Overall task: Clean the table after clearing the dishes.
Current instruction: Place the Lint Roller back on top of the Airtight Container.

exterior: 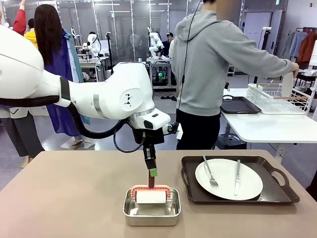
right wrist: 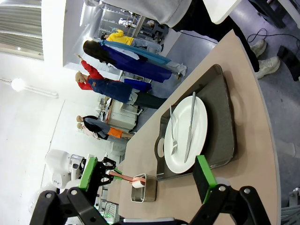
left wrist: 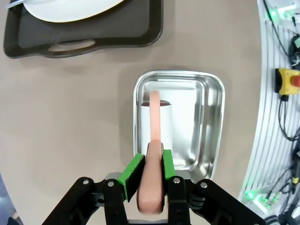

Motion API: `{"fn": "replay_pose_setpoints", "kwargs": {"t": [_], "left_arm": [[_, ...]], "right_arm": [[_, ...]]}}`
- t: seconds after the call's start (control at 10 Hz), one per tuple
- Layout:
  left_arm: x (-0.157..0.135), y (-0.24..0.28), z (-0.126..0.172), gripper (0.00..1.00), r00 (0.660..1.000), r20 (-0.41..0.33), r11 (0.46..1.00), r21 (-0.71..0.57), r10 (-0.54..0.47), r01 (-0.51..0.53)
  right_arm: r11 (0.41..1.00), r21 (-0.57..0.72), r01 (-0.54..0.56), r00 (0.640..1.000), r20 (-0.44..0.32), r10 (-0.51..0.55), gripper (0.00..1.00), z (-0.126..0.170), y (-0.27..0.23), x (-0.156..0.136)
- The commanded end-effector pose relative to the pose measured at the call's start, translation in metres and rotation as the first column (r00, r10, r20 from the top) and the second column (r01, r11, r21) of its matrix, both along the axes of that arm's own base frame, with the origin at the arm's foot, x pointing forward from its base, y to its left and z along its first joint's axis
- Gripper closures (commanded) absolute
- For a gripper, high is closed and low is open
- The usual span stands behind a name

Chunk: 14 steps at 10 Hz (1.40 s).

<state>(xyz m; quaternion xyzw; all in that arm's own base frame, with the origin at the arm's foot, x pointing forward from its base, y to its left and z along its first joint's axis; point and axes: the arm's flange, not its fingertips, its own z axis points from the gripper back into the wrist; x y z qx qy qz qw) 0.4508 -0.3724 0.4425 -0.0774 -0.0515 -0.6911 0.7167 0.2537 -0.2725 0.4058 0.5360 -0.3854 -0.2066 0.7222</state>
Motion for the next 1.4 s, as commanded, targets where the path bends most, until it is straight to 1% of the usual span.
{"fn": "replay_pose_setpoints", "kwargs": {"t": [0.0,0.1,0.3,0.4,0.5,0.6,0.7,0.8,1.2,1.3], "left_arm": [[0.014,-0.001,-0.006,0.77,0.999,-0.028,1.0,0.024,0.02,-0.019],[0.021,0.001,-0.014,0.77,0.999,-0.043,0.998,0.045,0.033,-0.031],[0.03,0.005,-0.027,0.77,0.998,-0.062,0.999,0.03,0.021,-0.019],[0.032,0.009,-0.028,0.53,0.997,-0.07,0.999,0.033,0.023,-0.02],[0.03,0.011,-0.026,0.41,0.998,-0.061,1.0,0.026,0.009,-0.008],[0.028,0.013,-0.024,0.16,0.998,-0.058,1.0,0.022,0.013,-0.011],[0.026,0.014,-0.022,0.04,0.998,-0.054,1.0,0.018,0.014,-0.013],[0.022,0.016,-0.02,0.0,0.998,-0.056,1.0,0.015,0.016,-0.015],[0.009,0.032,-0.012,0.0,0.999,-0.035,1.0,-0.016,0.014,-0.015],[0.026,0.012,-0.014,0.0,0.998,-0.047,0.999,0.009,0.033,-0.033]], "right_arm": [[1.0,0.001,0.0,1.0,0.011,0.0,0.0,0.003,0.0,-0.002],[1.0,0.001,0.0,1.0,0.011,0.0,0.0,0.003,0.0,-0.002],[1.0,0.001,0.0,1.0,0.011,0.0,0.0,0.003,0.0,-0.002],[1.0,0.001,0.0,1.0,0.011,0.0,0.0,0.003,0.0,-0.002],[1.0,0.001,0.0,1.0,0.011,0.0,0.0,0.003,0.0,-0.002],[1.0,0.001,0.0,1.0,0.011,0.0,0.0,0.003,0.0,-0.002],[1.0,0.001,0.0,1.0,0.011,0.0,0.0,0.003,0.0,-0.002],[1.0,0.001,0.0,1.0,0.011,0.0,0.0,0.003,0.0,-0.002],[1.0,0.001,0.0,1.0,0.011,0.0,0.0,0.003,0.0,-0.002],[1.0,0.001,0.0,1.0,0.011,0.0,0.0,0.003,0.0,-0.002]]}}
